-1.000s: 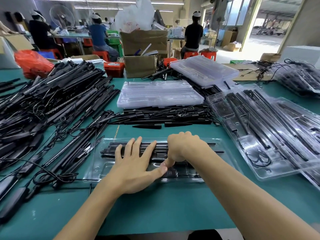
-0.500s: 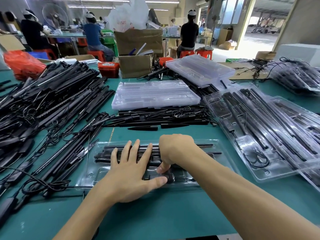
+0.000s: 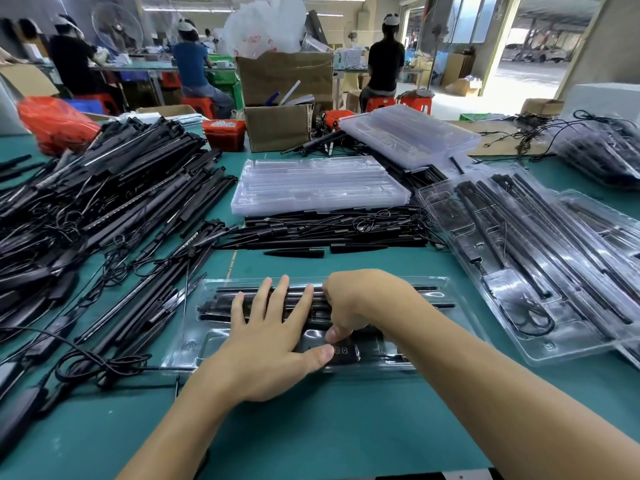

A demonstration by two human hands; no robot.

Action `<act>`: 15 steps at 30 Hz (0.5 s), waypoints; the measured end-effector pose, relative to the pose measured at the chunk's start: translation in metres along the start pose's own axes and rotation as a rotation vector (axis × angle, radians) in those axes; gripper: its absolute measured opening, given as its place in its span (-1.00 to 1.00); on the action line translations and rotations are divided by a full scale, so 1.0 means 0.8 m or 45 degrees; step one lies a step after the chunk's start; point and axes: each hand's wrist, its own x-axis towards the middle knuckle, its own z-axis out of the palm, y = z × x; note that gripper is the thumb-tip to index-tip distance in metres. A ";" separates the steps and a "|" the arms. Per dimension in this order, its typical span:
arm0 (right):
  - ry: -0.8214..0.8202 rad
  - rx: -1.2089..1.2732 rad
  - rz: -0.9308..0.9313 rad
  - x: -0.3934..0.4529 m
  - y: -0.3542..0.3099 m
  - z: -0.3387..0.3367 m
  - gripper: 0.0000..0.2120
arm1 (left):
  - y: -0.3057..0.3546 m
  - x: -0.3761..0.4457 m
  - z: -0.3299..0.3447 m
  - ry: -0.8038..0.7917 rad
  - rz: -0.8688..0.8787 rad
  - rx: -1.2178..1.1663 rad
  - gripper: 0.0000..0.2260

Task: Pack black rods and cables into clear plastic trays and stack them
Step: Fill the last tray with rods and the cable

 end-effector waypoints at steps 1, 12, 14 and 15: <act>-0.004 0.019 0.003 0.000 0.001 0.001 -0.52 | 0.001 -0.001 -0.001 -0.003 -0.003 0.003 -0.15; 0.039 0.093 0.010 0.012 0.009 0.010 -0.67 | 0.003 -0.005 -0.013 0.082 0.007 -0.172 -0.29; 0.048 0.177 -0.007 0.010 0.015 0.013 -0.68 | -0.003 -0.013 -0.028 0.168 -0.026 -0.323 -0.43; 0.051 0.217 -0.015 0.008 0.017 0.013 -0.68 | -0.012 -0.021 -0.035 0.178 -0.052 -0.339 -0.44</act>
